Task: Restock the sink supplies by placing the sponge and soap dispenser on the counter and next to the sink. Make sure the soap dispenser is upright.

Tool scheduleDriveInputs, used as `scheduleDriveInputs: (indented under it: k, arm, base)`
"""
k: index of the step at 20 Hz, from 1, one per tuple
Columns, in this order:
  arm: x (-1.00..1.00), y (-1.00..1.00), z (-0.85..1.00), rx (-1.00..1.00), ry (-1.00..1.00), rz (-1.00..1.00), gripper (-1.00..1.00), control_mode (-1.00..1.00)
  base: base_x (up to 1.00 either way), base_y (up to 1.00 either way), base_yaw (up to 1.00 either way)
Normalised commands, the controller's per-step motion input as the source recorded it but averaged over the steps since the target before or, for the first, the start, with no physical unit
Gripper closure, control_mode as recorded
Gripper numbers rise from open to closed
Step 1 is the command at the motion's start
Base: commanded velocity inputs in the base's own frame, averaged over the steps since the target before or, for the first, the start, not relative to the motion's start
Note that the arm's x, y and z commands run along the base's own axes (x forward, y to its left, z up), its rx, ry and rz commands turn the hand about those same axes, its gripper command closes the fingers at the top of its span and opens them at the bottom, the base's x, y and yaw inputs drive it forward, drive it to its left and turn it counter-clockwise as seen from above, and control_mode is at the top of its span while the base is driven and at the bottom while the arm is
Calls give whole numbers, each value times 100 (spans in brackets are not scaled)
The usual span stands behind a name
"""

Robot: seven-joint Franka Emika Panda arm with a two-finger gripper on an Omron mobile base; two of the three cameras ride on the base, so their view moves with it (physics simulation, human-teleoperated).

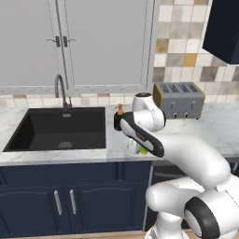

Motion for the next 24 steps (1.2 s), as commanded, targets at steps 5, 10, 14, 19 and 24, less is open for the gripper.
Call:
scheduleDriveInputs:
  k: [5, 10, 14, 19, 24]
  arm:
    - [80, 25, -54, -5, 3, 0, 100, -100]
    - [64, 2, -43, -4, -1, 0, 100, -100]
    - [21, 3, -62, -9, -18, 0, 100, -100]
    - [26, 14, -33, -5, -18, 0, 100, -100]
    - [51, 16, -20, 0, -15, 0, 100, -100]
  base:
    - [0, 0, 0]
    - [0, 0, 0]
    - [0, 0, 0]
    - [0, 0, 0]
    - [0, 0, 0]
